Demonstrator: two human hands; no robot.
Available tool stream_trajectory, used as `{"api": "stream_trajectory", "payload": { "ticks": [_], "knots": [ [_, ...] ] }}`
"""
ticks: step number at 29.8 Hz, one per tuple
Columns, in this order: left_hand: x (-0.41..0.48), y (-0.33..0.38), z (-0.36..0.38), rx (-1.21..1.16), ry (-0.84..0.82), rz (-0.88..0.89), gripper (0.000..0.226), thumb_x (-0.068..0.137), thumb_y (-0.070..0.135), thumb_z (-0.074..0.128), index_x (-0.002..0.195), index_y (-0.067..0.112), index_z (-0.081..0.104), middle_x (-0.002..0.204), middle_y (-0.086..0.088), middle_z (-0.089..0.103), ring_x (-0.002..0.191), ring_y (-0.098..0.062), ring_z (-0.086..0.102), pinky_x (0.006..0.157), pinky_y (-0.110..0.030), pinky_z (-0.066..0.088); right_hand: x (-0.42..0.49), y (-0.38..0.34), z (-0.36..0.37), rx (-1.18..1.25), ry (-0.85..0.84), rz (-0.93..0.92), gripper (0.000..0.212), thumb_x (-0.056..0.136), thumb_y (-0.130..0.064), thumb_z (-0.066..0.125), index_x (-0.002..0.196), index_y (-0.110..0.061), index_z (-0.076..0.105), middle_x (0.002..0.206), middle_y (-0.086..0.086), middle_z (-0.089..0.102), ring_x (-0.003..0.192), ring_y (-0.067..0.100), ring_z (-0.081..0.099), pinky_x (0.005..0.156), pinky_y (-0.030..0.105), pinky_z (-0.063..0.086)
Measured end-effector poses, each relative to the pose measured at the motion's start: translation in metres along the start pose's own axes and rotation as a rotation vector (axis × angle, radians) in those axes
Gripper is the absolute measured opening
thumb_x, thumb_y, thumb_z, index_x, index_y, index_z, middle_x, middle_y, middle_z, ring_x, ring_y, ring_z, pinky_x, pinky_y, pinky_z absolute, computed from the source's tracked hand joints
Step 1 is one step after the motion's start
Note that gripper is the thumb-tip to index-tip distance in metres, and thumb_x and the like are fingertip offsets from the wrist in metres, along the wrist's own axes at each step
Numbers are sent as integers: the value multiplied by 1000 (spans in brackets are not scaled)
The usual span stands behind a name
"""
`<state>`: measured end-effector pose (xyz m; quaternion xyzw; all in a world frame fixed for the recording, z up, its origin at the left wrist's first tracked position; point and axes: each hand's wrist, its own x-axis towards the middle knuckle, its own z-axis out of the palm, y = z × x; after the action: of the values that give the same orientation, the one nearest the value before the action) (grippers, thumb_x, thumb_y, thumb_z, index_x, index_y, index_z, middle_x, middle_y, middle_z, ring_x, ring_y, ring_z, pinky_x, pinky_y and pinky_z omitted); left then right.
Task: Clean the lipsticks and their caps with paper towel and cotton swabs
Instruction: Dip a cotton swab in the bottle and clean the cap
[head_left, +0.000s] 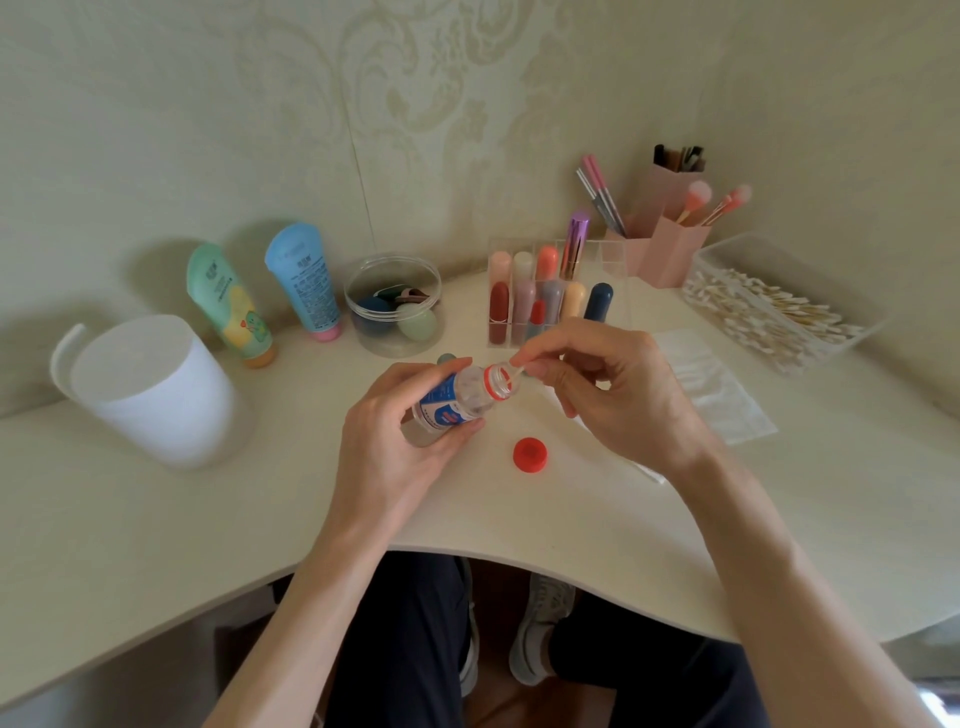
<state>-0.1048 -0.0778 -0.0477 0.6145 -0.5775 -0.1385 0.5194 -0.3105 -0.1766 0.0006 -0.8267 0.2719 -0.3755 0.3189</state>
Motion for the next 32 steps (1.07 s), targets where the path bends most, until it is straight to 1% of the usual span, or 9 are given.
{"api": "stream_trajectory", "payload": {
  "ticks": [5, 8, 12, 18, 21, 26, 28, 30, 32],
  "knots": [
    [0, 0, 0, -9, 2, -1, 54, 76, 18, 92, 127, 23, 73, 116, 7, 71, 105, -14, 70, 90, -42, 59, 0, -1, 1, 14, 25, -19, 18, 99, -7, 69, 102, -23, 76, 79, -26, 63, 58, 15, 54, 63, 24, 43],
    [0, 1, 0, -7, 2, -9, 54, 76, 18, 92, 127, 23, 73, 116, 9, 71, 105, -13, 69, 91, -41, 58, 0, -1, 1, 11, 19, -12, 14, 99, -8, 71, 101, -20, 78, 78, -27, 63, 59, 13, 54, 63, 24, 42],
    [-1, 1, 0, -6, 3, -3, 53, 77, 19, 92, 126, 23, 74, 115, 9, 71, 106, -13, 69, 90, -42, 58, -1, -2, 0, 47, 48, -5, 13, 99, -9, 70, 102, -19, 77, 77, -25, 65, 56, 17, 50, 60, 24, 42],
    [-1, 0, 1, 0, 8, -2, 52, 77, 18, 92, 126, 23, 74, 115, 8, 71, 105, -13, 69, 90, -45, 58, -1, -3, 1, 67, 50, 13, 11, 99, -13, 69, 103, -19, 77, 75, -20, 65, 55, 21, 49, 58, 28, 43],
    [-1, 1, 0, 3, 4, -3, 53, 77, 18, 92, 126, 23, 74, 116, 8, 71, 105, -13, 69, 90, -43, 58, -2, -2, 1, 45, 26, 4, 11, 100, -14, 70, 103, -20, 77, 76, -20, 65, 57, 21, 52, 59, 30, 44],
    [-1, 1, 0, 11, 3, 3, 53, 76, 19, 92, 126, 22, 74, 115, 8, 71, 104, -12, 69, 89, -43, 59, -2, 0, 1, 48, 30, 11, 9, 100, -14, 70, 104, -18, 77, 78, -19, 66, 58, 19, 53, 60, 27, 44],
    [-1, 2, 0, 11, 4, 2, 53, 76, 18, 92, 125, 23, 74, 115, 8, 71, 104, -11, 69, 90, -42, 59, -2, 0, 1, 25, 8, 12, 9, 100, -15, 71, 104, -18, 78, 77, -19, 66, 59, 19, 56, 60, 29, 46],
    [-1, 2, 0, 14, 8, 3, 52, 76, 18, 92, 125, 23, 74, 115, 9, 71, 104, -12, 70, 90, -42, 59, -2, 1, 0, 44, 23, 24, 8, 100, -15, 72, 104, -18, 78, 80, -14, 69, 60, 22, 56, 59, 34, 48],
    [-1, 1, 0, 18, 8, 4, 52, 76, 18, 92, 125, 23, 74, 115, 9, 71, 104, -12, 69, 89, -43, 59, -2, 1, -1, 58, 28, 30, 8, 100, -16, 72, 104, -18, 77, 81, -11, 70, 60, 23, 57, 59, 34, 48]
  ]
}}
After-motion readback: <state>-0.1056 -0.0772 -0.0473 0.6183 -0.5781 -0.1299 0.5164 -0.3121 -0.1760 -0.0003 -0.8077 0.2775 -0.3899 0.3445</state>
